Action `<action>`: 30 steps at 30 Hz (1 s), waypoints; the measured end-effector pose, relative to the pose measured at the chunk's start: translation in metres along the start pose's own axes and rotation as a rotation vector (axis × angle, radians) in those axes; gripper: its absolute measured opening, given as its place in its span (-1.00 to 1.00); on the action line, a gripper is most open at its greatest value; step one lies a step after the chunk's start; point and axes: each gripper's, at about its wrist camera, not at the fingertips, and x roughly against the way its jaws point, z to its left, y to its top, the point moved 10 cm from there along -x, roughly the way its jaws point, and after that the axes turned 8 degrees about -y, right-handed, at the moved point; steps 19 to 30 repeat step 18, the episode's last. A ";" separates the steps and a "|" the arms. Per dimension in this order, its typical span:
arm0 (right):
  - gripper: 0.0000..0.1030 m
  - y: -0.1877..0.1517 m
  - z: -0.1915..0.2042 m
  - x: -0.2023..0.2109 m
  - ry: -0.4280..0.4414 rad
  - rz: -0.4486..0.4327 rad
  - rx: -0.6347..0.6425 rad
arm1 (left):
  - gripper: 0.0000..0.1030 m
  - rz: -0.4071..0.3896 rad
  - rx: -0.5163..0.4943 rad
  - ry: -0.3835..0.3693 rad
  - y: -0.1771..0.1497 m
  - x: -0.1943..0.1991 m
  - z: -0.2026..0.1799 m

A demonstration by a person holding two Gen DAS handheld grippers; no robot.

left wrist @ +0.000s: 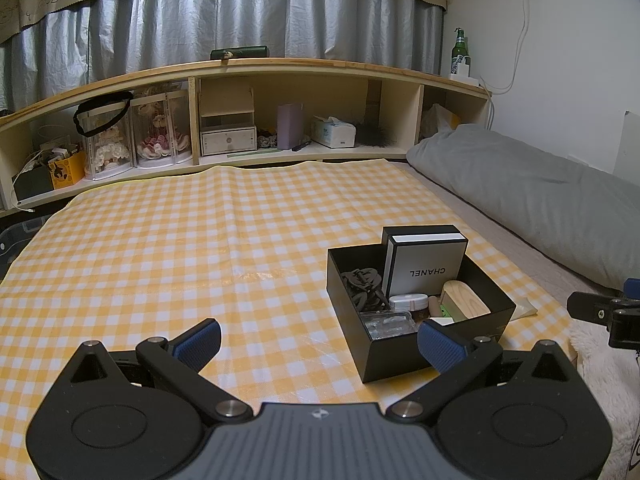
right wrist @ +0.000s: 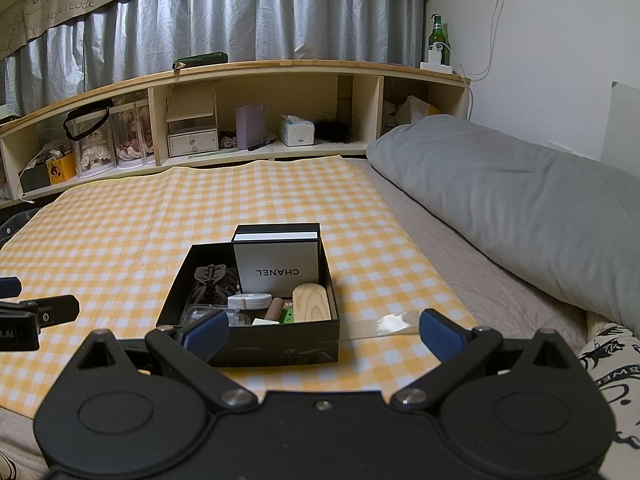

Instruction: Organize rigid objects

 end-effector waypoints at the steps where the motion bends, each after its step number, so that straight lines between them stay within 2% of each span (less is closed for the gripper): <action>1: 0.99 0.000 0.000 0.000 0.000 0.000 0.000 | 1.00 0.000 0.000 0.000 0.000 0.000 0.000; 30: 0.99 0.000 0.000 0.000 0.000 0.000 0.000 | 1.00 -0.002 0.006 0.003 0.002 0.001 0.001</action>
